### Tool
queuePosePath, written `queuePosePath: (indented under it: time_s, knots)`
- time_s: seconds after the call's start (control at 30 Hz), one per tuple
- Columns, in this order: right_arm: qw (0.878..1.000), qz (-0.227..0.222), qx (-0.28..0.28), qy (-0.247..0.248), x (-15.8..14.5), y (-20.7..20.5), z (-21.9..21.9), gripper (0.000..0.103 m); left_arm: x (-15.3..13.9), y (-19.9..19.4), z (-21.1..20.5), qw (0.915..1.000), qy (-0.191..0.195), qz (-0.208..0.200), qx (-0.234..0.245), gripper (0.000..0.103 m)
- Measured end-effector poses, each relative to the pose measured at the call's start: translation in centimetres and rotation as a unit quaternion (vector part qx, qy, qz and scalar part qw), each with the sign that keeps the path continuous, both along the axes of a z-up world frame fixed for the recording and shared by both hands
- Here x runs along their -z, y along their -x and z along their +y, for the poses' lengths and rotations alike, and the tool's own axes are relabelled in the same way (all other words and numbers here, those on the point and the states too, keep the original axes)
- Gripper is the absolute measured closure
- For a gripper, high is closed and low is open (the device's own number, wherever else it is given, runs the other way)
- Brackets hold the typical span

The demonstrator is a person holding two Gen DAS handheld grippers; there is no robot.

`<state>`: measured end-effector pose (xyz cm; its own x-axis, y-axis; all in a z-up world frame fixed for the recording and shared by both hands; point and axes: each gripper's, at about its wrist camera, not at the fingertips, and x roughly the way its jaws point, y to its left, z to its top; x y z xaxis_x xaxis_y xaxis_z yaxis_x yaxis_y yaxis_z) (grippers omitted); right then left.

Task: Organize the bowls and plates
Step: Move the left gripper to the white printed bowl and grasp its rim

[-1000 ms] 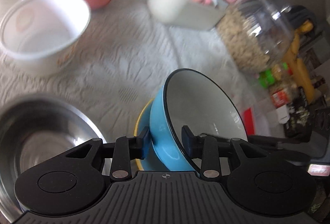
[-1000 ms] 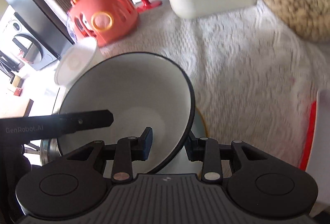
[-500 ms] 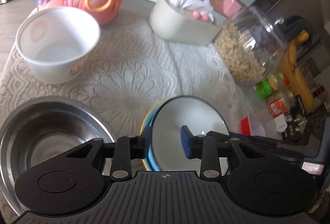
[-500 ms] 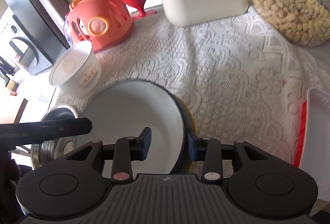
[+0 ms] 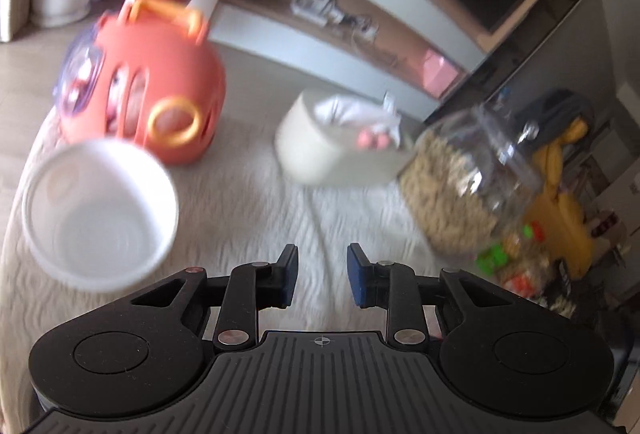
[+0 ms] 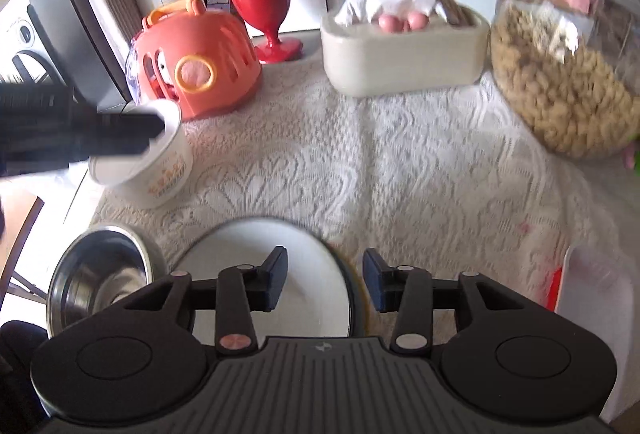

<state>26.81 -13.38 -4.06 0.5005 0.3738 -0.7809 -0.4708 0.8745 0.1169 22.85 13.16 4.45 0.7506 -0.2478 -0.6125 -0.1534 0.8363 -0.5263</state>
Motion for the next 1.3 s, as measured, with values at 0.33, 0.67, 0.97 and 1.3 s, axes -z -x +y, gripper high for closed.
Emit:
queuePosePath:
  time_s: [0.33, 0.67, 0.97, 1.3]
  knots:
    - [0.991, -0.050, -0.015, 0.127, -1.3, -4.9, 8.6, 0.038, 3.5, 3.0, 13.1, 0.9751, -0.060, 0.032, -0.211, 0.072]
    - [0.997, 0.031, -0.067, 0.016, 1.1, -7.0, 17.0, 0.034, 7.8, 1.5, 16.7, 0.9656, -0.027, 0.102, -0.237, 0.072]
    - [0.990, 0.120, -0.065, -0.026, 6.6, -8.8, 20.6, 0.080, 9.6, 0.1, 15.6, 0.9733, 0.004, 0.119, -0.196, 0.073]
    - [0.997, 0.066, -0.035, 0.018, 4.7, -9.2, 12.6, 0.080, 10.6, -3.6, 7.9, 0.9899, -0.001, 0.131, -0.055, 0.075]
